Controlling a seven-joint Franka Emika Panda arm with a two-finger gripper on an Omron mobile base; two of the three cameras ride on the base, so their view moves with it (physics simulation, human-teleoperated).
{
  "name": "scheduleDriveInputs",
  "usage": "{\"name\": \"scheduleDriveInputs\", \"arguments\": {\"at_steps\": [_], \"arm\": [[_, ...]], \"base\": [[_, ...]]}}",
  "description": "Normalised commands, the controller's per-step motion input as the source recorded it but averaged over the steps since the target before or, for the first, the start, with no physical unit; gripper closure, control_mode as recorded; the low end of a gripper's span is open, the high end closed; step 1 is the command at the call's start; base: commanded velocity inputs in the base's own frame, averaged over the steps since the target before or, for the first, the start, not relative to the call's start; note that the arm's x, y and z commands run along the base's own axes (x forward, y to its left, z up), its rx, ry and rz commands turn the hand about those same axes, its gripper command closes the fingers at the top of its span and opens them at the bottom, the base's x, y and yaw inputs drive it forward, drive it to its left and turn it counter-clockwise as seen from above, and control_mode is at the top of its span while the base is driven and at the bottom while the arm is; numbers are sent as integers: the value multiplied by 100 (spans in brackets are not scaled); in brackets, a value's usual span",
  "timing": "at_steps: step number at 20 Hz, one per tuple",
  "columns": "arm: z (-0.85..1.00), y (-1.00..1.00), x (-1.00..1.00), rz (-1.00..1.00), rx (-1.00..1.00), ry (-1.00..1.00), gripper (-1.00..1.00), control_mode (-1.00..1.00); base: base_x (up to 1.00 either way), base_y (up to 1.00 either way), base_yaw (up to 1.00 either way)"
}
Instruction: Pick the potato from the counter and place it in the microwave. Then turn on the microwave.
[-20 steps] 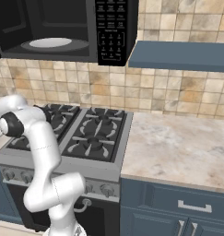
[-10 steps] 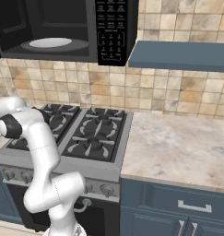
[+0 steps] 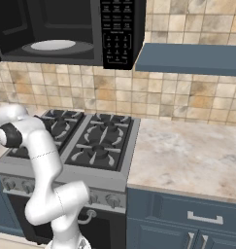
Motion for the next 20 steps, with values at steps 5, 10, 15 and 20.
{"name": "scheduleDriveInputs", "arguments": {"at_steps": [5, 10, 15, 20], "arm": [[-19, 13, 18, -9, 0, 8, -100, -100], [-17, 22, 18, -7, 0, 8, -100, -100], [-25, 19, 13, -8, 0, 10, -100, -100], [-24, 18, 11, -8, 0, 11, 100, -100]], "base": [[0, 0, 0], [0, 0, 0], [0, 0, 0], [0, 0, 0]]}}
